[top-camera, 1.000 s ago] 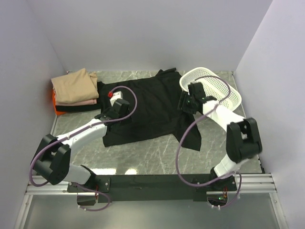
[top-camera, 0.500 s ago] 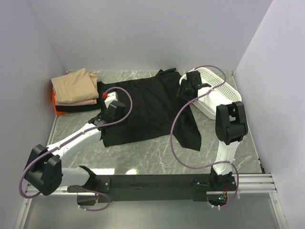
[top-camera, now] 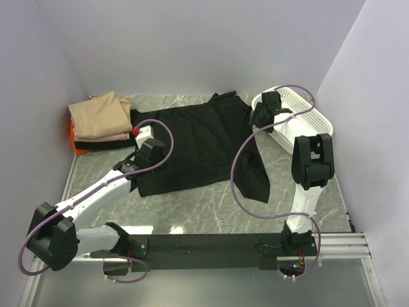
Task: Fold and stack the t-shirts
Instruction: Flatten the tshirt out
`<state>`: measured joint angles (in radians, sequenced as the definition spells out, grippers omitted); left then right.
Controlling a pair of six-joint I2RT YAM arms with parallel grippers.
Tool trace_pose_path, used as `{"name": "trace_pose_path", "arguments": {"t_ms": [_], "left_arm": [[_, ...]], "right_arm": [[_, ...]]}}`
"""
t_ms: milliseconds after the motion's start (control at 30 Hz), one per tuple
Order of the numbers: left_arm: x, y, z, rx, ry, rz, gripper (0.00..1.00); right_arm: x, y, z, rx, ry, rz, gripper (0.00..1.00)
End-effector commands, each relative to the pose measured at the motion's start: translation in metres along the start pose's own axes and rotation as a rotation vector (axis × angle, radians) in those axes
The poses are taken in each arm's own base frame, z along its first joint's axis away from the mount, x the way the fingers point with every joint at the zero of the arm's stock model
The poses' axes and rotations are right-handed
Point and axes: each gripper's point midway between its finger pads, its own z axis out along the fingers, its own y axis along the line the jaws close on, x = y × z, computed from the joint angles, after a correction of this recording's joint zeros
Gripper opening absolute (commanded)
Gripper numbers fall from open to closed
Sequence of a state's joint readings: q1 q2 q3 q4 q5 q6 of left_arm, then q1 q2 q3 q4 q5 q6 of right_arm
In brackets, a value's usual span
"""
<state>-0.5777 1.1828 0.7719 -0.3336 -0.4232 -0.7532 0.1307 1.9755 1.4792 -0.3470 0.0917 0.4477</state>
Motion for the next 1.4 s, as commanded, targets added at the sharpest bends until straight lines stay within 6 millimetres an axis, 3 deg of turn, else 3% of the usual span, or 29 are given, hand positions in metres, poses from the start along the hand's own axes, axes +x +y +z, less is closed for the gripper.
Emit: {"name": "trace_pose_path", "arguments": {"t_ms": [0, 67, 133, 167, 200, 233, 267, 300, 367, 400, 467, 567, 733, 833, 967, 1067, 1167, 1367], "left_arm": [[-0.003, 0.004, -0.004, -0.009, -0.022, 0.007, 0.42], [-0.003, 0.004, -0.003, -0.01, -0.023, 0.004, 0.42], [0.0, 0.006, 0.0, -0.015, -0.024, 0.0, 0.42], [0.002, 0.005, 0.001, -0.014, -0.021, -0.002, 0.42], [0.006, 0.006, 0.003, -0.015, -0.01, -0.009, 0.42], [0.009, 0.005, 0.007, -0.012, -0.006, -0.016, 0.42], [0.012, 0.003, 0.009, -0.003, 0.002, -0.022, 0.42], [0.02, 0.002, 0.012, 0.012, 0.024, -0.034, 0.42], [0.028, -0.003, 0.019, 0.031, 0.039, -0.048, 0.42], [0.035, -0.003, 0.021, 0.04, 0.057, -0.053, 0.42], [0.041, -0.004, 0.027, 0.043, 0.064, -0.057, 0.42], [0.052, 0.0, 0.035, 0.035, 0.084, -0.05, 0.42], [0.075, 0.012, 0.046, -0.001, 0.13, -0.035, 0.42], [0.08, 0.017, 0.047, -0.009, 0.139, -0.036, 0.42], [0.084, 0.023, 0.045, -0.019, 0.141, -0.038, 0.43], [0.089, 0.029, 0.044, -0.028, 0.151, -0.042, 0.43], [0.095, 0.034, 0.043, -0.036, 0.16, -0.042, 0.43], [0.096, 0.037, 0.042, -0.041, 0.166, -0.048, 0.43]], "right_arm": [[-0.044, -0.003, -0.013, 0.023, -0.116, -0.009, 0.64], [-0.057, -0.001, -0.023, 0.017, -0.149, -0.013, 0.64], [-0.058, 0.006, -0.033, -0.024, -0.16, -0.023, 0.65], [-0.064, 0.015, -0.051, -0.064, -0.189, -0.023, 0.65], [-0.054, 0.016, -0.054, -0.083, -0.179, -0.027, 0.65], [-0.056, 0.026, -0.073, -0.133, -0.201, -0.034, 0.65], [-0.049, 0.031, -0.079, -0.151, -0.199, -0.047, 0.65], [-0.028, 0.036, -0.08, -0.167, -0.169, -0.074, 0.65], [-0.012, 0.046, -0.093, -0.186, -0.158, -0.12, 0.65], [0.011, 0.051, -0.092, -0.185, -0.117, -0.156, 0.65], [0.027, 0.053, -0.096, -0.182, -0.09, -0.188, 0.65], [0.069, 0.063, -0.094, -0.232, 0.007, -0.241, 0.64], [0.106, 0.062, -0.069, -0.233, 0.142, -0.259, 0.64], [0.117, 0.058, -0.052, -0.201, 0.204, -0.265, 0.63], [0.114, 0.048, -0.037, -0.166, 0.228, -0.24, 0.63], [0.11, 0.023, -0.029, -0.061, 0.225, -0.224, 0.63], [0.098, -0.004, -0.029, 0.03, 0.188, -0.198, 0.63], [0.07, -0.034, -0.037, 0.139, 0.105, -0.171, 0.64]]}}
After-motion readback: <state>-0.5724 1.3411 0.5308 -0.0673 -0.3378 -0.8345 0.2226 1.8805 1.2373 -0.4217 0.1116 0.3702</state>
